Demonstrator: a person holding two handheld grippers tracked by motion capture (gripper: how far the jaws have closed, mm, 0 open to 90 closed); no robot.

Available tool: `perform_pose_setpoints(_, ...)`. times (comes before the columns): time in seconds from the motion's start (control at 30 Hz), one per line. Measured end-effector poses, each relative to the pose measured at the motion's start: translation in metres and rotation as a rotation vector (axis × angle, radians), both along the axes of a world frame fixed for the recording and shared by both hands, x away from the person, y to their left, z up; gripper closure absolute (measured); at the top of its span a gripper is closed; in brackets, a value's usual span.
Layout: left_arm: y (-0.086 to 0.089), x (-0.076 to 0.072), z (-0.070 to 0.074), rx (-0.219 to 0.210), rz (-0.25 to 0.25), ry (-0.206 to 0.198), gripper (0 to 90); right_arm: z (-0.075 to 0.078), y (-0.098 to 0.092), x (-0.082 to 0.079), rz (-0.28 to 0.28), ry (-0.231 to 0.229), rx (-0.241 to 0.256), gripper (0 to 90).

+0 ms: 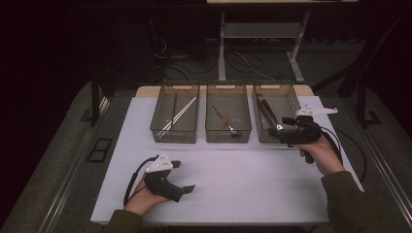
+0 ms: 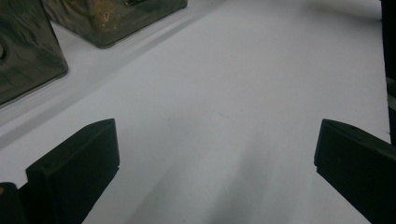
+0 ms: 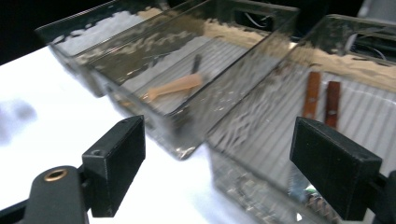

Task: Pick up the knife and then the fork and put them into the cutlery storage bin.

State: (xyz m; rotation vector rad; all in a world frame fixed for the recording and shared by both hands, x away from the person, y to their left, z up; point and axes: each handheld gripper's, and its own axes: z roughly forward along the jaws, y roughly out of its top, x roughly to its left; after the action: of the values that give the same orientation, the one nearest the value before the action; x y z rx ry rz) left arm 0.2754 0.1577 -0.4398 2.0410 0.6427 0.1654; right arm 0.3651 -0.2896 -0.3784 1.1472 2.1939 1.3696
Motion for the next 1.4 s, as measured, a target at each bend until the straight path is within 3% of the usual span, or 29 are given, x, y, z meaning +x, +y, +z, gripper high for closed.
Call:
perform_pose_setpoints(0.27, 0.000, -0.001, 0.001, -0.003, -0.001, -0.001, 0.0, -0.017, 0.005, -0.031, 0.079, -0.008, -0.005, 17.8)
perform_pose_setpoints(0.77, -0.001, -0.002, 0.001, -0.002, -0.006, -0.006, 0.0, -0.040, 0.006, -0.075, 0.153, -0.009, -0.023, 17.8)
perform_pose_setpoints(1.27, -0.001, -0.002, 0.002, -0.005, -0.007, -0.007, 0.0, -0.057, 0.003, -0.098, 0.204, 0.016, -0.058, 16.2)
perform_pose_setpoints(1.4, -0.001, -0.002, 0.002, -0.005, -0.009, -0.007, 0.0, -0.062, 0.003, -0.101, 0.215, 0.022, -0.098, 16.1)
